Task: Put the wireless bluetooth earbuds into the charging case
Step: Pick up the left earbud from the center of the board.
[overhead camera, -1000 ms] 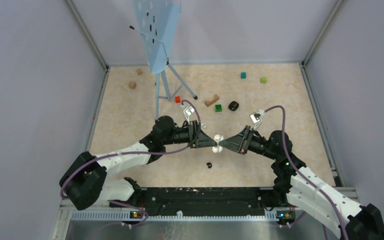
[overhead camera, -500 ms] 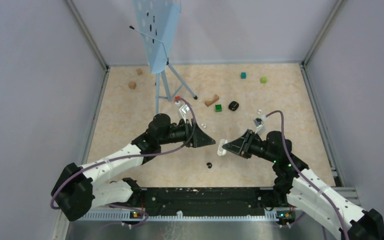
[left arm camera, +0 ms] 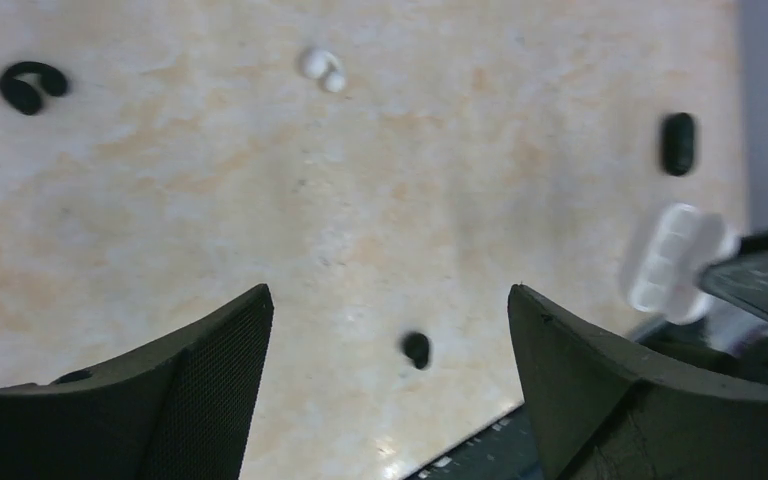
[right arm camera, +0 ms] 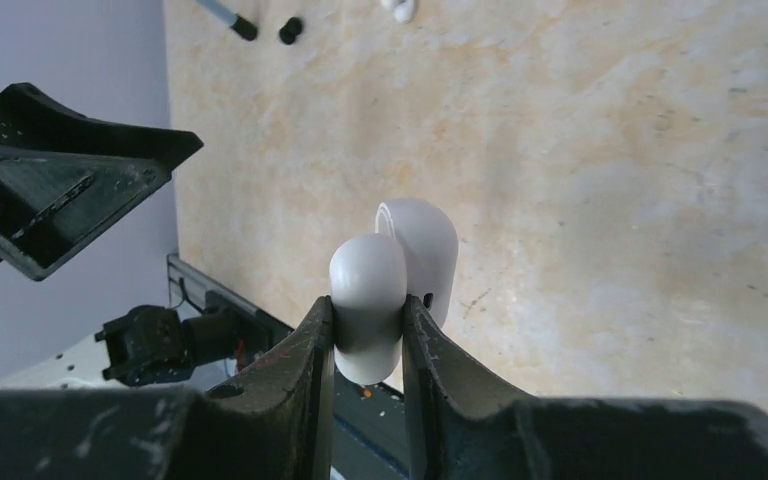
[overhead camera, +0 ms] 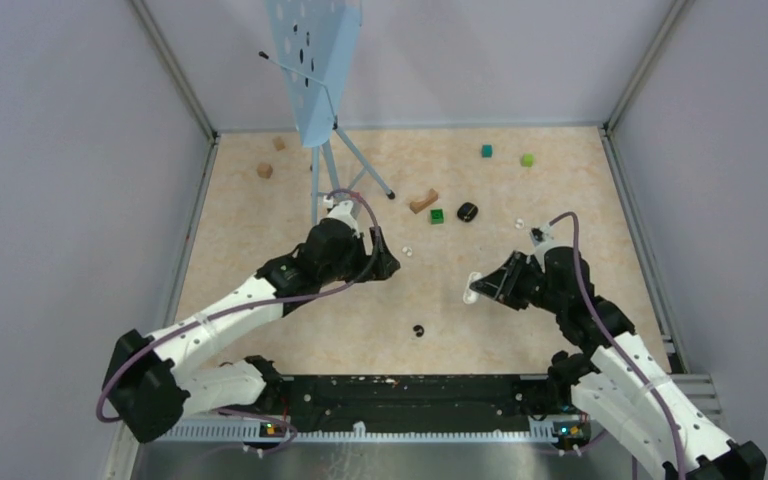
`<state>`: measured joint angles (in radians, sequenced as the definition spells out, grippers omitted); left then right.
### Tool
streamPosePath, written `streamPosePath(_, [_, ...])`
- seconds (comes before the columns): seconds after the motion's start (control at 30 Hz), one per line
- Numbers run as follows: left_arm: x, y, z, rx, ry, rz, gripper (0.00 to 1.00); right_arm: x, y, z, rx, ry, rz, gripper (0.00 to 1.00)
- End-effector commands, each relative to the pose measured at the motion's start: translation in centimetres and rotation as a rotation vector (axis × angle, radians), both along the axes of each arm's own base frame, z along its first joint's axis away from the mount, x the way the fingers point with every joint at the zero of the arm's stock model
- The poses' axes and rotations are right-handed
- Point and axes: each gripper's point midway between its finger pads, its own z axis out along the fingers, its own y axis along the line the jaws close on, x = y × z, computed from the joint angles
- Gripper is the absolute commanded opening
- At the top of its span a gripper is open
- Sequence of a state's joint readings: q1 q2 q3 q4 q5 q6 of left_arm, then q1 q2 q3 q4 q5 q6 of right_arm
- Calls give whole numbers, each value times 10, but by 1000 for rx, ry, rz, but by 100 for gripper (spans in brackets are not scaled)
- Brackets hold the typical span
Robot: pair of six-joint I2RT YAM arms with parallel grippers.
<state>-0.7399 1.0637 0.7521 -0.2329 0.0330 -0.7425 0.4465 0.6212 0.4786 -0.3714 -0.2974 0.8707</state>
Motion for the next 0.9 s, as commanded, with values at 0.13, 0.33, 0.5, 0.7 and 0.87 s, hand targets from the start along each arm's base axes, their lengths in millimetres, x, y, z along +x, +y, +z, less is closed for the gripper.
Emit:
streamPosePath(0.13, [52,15,-42,412,26,57,89,2,-37,5,-105,-9,-61,0])
streamPosePath(0.33, [87,-17,-65,568,69,65,64,5,-44,13,-126,-22,-91,0])
streamPosePath(0.5, [104,-54,-86,601,56,20,60,-2,-62,21,-196,-27,-154,0])
streamPosePath(0.7, [120,-82,-102,631,54,10,54,-8,-61,23,-185,-16,-144,0])
streamPosePath(0.87, [130,-91,-109,632,49,27,53,-7,-58,32,-173,-36,-135,0])
